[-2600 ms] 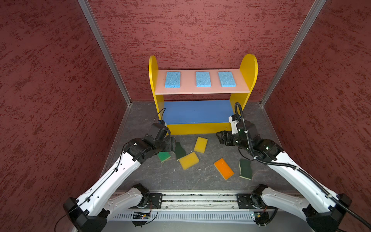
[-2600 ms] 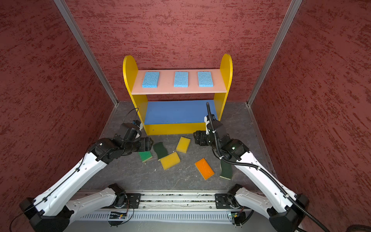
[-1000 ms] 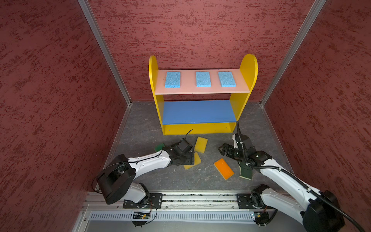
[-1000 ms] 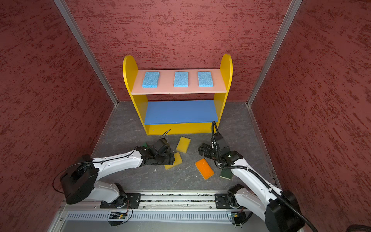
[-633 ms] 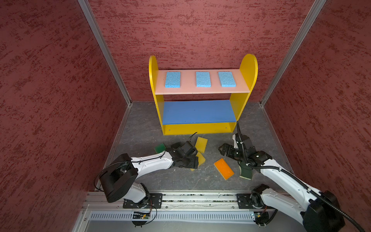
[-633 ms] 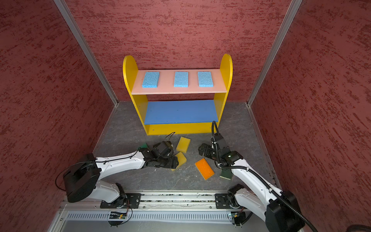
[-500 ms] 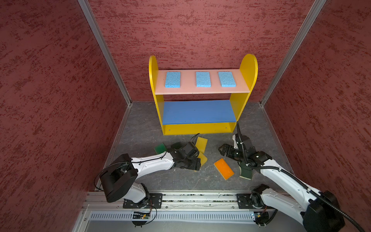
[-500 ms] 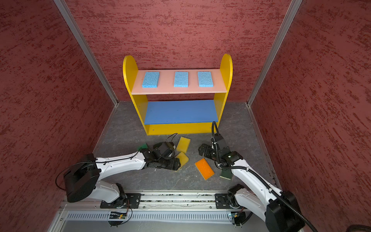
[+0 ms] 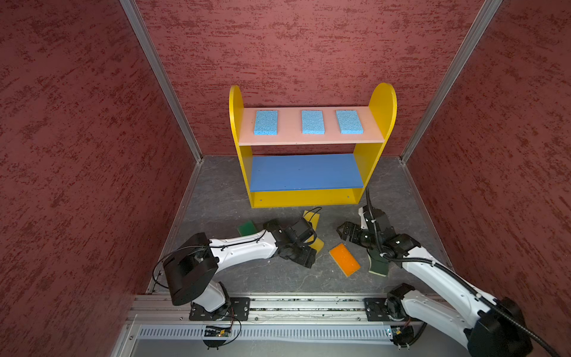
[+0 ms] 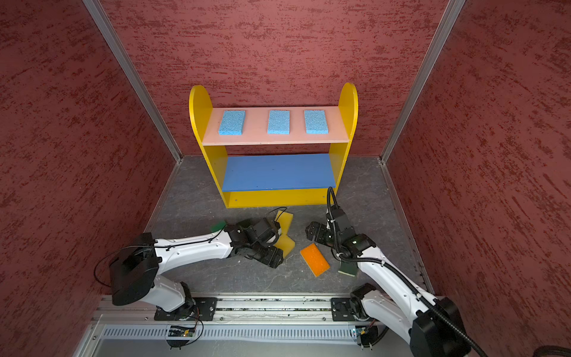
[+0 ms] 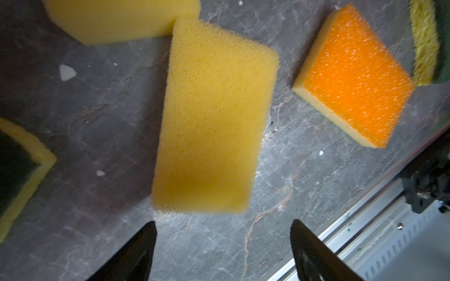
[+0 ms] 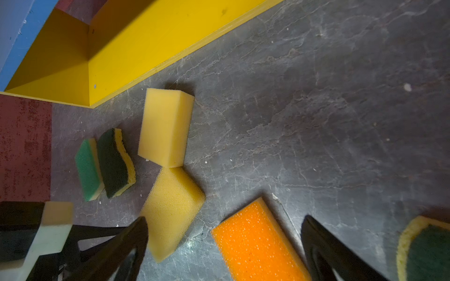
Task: Arrange cleaning sponges on a shelf
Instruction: Pick up the cleaning sponge from the center of the table.
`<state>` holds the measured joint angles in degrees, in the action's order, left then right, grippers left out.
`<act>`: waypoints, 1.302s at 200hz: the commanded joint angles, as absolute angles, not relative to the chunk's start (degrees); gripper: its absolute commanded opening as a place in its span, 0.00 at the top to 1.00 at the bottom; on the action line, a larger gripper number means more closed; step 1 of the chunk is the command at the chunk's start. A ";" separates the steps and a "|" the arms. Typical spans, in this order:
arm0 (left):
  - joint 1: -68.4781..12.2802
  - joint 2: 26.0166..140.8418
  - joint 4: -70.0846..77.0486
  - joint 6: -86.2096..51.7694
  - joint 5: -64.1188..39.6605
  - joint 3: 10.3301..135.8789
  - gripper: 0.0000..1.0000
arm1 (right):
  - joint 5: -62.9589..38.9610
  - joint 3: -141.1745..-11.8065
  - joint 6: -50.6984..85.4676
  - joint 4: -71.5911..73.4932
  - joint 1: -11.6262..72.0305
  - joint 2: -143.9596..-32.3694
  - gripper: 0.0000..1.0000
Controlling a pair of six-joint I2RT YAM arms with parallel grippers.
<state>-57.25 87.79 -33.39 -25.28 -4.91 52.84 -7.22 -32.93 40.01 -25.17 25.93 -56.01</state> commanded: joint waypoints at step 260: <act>-60.29 102.13 -32.10 -20.14 5.24 57.54 0.14 | -3.94 -33.78 40.19 -28.27 24.22 -52.92 0.01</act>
